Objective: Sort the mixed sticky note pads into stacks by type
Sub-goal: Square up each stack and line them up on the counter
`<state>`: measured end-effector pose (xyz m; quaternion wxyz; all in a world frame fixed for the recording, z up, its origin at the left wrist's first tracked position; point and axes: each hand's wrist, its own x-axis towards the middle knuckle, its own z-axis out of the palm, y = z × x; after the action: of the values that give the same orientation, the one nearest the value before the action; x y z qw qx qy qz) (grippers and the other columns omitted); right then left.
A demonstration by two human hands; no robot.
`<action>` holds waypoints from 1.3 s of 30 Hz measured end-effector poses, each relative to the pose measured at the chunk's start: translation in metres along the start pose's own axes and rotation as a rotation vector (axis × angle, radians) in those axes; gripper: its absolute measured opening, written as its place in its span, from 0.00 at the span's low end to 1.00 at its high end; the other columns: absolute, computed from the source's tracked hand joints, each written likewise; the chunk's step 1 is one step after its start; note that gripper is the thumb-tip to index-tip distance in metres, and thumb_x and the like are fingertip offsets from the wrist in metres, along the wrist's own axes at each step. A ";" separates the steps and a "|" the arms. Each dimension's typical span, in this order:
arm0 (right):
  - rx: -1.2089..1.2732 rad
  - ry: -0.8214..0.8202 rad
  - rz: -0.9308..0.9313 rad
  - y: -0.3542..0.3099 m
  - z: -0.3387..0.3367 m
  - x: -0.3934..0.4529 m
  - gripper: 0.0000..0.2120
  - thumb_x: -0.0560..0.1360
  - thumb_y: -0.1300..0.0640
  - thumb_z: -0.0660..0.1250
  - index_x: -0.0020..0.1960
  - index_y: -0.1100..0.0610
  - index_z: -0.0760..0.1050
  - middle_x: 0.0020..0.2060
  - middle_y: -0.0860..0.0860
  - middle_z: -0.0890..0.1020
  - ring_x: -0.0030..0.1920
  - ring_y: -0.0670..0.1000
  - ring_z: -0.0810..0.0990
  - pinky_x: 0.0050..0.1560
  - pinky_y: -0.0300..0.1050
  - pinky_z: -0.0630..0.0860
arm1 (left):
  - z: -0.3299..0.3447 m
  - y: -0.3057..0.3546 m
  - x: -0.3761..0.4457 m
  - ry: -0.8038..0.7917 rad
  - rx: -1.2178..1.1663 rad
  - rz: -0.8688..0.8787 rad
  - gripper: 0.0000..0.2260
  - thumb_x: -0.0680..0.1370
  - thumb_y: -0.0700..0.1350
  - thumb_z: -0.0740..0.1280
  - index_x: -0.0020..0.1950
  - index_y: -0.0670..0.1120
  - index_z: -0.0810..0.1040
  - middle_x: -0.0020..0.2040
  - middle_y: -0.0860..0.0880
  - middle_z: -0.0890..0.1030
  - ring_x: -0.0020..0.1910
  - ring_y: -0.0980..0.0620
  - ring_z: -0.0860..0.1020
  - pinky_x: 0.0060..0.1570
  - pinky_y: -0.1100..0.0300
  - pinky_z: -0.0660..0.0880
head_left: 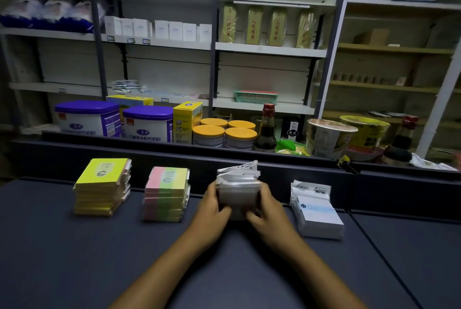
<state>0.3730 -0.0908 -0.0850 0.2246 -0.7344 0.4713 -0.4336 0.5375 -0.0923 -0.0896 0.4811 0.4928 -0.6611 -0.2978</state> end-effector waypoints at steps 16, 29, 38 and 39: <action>-0.093 -0.034 -0.001 0.004 0.005 -0.002 0.19 0.78 0.68 0.62 0.68 0.59 0.71 0.62 0.53 0.81 0.64 0.51 0.78 0.65 0.48 0.73 | 0.001 -0.004 -0.002 -0.061 0.228 -0.006 0.27 0.76 0.36 0.63 0.75 0.44 0.64 0.70 0.46 0.69 0.69 0.50 0.70 0.67 0.64 0.64; 0.026 -0.035 0.042 0.001 -0.007 0.003 0.18 0.75 0.68 0.68 0.63 0.56 0.78 0.56 0.46 0.84 0.58 0.41 0.81 0.61 0.41 0.76 | -0.008 0.003 -0.004 -0.027 0.113 0.010 0.30 0.73 0.36 0.69 0.74 0.46 0.68 0.66 0.47 0.77 0.65 0.52 0.76 0.66 0.53 0.72; 0.120 0.094 0.123 -0.002 -0.035 0.008 0.45 0.62 0.58 0.83 0.73 0.50 0.64 0.66 0.47 0.73 0.66 0.47 0.73 0.68 0.50 0.73 | -0.017 0.024 -0.008 0.161 -0.240 0.026 0.33 0.69 0.35 0.76 0.71 0.51 0.69 0.61 0.50 0.78 0.60 0.56 0.77 0.61 0.56 0.77; 0.123 0.056 0.107 -0.003 -0.035 0.007 0.42 0.63 0.58 0.83 0.72 0.49 0.67 0.66 0.45 0.75 0.66 0.45 0.74 0.68 0.51 0.73 | -0.018 0.023 -0.008 0.139 -0.246 0.027 0.32 0.70 0.35 0.76 0.70 0.52 0.70 0.61 0.51 0.78 0.61 0.57 0.76 0.60 0.58 0.77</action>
<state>0.3460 -0.0929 -0.0617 0.2788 -0.6806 0.4885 -0.4695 0.5459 -0.0754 -0.0658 0.5866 0.4406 -0.5910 -0.3354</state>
